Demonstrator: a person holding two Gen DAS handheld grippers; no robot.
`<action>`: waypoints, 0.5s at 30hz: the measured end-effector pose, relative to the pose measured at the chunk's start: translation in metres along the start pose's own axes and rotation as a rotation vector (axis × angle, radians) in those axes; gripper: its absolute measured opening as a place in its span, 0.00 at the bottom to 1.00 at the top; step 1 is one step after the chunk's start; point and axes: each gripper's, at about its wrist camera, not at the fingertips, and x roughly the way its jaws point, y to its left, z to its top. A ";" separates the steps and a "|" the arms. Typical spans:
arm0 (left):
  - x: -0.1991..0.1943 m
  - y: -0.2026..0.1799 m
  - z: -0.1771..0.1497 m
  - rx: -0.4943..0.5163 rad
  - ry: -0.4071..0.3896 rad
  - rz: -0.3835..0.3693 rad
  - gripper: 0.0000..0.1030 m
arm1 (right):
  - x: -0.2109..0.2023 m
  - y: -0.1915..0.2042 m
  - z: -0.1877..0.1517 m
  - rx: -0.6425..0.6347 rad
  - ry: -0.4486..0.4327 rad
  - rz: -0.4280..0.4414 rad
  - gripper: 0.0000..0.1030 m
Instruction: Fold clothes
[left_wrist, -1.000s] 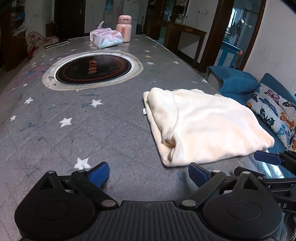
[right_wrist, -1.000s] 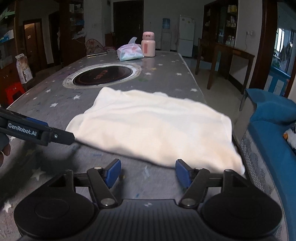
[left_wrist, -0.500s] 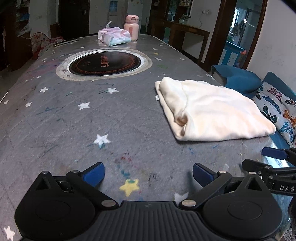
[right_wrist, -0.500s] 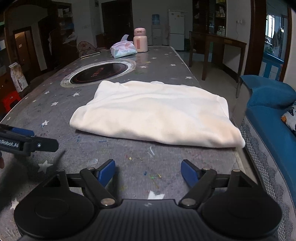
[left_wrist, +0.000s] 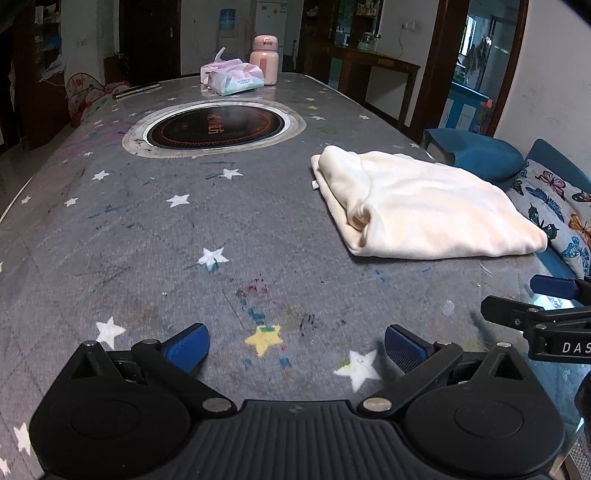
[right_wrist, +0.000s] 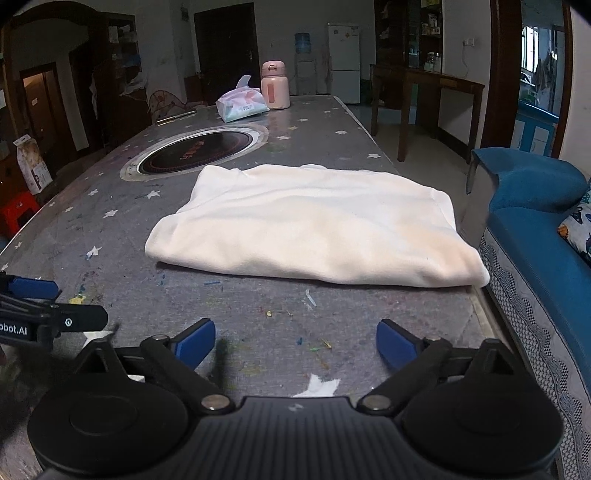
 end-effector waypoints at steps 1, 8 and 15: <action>0.000 -0.001 -0.001 0.000 0.000 0.001 1.00 | -0.001 0.000 0.000 0.000 -0.003 -0.004 0.97; 0.001 -0.005 -0.002 0.007 -0.001 0.019 1.00 | 0.002 -0.002 -0.002 0.017 0.000 -0.003 1.00; 0.001 -0.007 -0.002 0.010 0.002 0.025 1.00 | 0.006 -0.001 -0.003 0.019 0.010 -0.014 1.00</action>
